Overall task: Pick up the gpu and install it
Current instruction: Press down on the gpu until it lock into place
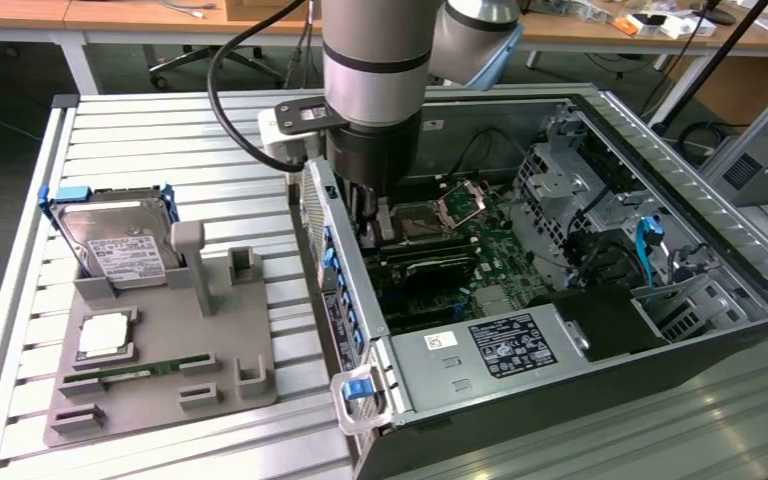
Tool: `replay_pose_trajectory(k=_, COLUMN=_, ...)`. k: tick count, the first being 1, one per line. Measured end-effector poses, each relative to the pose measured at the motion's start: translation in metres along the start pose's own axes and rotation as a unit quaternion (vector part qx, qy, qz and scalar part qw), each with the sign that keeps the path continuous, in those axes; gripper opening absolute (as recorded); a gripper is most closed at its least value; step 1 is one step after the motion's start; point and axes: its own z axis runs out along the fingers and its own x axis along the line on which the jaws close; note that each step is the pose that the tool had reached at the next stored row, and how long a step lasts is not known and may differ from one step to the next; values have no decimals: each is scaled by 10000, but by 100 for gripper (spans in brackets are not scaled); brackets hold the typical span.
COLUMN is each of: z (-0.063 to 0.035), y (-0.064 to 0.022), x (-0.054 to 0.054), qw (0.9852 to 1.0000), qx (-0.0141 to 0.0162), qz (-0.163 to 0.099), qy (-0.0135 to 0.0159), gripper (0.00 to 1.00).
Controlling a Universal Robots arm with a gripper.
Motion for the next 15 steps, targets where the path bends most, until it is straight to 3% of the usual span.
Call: replay_pose_trajectory(k=15, z=15, y=56, x=-1, qw=10000, qx=0, qz=0, qy=0, gripper=11)
